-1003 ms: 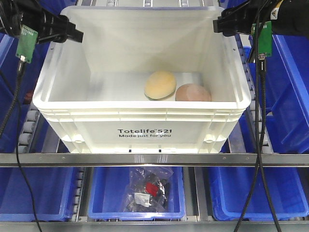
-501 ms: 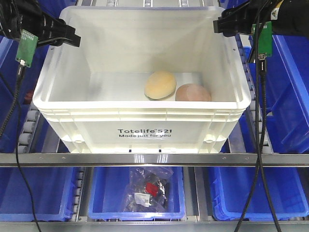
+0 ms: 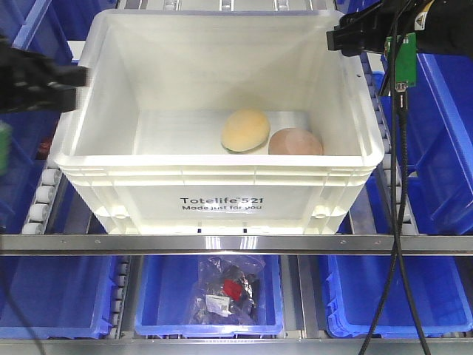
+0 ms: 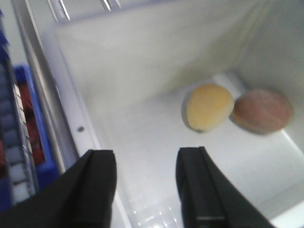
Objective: Place moving items into box and shelve
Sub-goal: 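Open the left gripper and withdraw it from the tote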
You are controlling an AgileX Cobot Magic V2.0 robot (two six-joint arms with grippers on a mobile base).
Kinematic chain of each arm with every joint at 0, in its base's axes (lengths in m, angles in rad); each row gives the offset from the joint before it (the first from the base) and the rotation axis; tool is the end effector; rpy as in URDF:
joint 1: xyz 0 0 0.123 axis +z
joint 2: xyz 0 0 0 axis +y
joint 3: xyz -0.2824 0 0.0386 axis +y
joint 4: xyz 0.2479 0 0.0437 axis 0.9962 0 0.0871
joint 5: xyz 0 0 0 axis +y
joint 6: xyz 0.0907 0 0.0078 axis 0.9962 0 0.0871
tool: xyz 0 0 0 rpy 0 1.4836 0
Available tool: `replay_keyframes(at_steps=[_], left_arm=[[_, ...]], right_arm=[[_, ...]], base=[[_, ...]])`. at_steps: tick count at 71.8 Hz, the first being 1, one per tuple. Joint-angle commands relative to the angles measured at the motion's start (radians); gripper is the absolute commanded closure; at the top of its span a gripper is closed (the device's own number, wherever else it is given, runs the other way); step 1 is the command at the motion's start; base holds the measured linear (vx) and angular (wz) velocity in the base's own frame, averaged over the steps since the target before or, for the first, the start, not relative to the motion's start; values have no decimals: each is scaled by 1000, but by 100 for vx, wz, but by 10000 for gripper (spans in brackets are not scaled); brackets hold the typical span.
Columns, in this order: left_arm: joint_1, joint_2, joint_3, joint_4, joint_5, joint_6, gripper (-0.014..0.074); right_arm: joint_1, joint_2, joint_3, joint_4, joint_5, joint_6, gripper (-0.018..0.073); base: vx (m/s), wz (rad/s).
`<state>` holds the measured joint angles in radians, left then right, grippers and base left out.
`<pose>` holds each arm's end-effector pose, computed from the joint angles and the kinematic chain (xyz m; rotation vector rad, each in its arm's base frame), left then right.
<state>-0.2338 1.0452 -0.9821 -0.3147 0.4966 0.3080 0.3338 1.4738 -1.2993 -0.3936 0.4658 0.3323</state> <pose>0.2136 -0.0647 0.3752 0.3590 1.9963 -0.2790 0.3268 0.0967 0.3630 -0.2665 2.0671 0.0079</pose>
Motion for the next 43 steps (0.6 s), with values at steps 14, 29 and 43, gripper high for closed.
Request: replay_keyframes(at_steps=[14,29,43], left_arm=[[-9,-464,414,24,-451,-2,476],[-4,-826,782,26,-665,-28,605],[107,-989,971,122,-615,-219,604]], right_arm=[[1,-40,-34,-21,-66,-8,-7],[1,-40,-34,-21,-66,-8,-7],[1,-40,-34,-21,-66,-8,-7]], base=[[0,0],[0,0],[0,0]])
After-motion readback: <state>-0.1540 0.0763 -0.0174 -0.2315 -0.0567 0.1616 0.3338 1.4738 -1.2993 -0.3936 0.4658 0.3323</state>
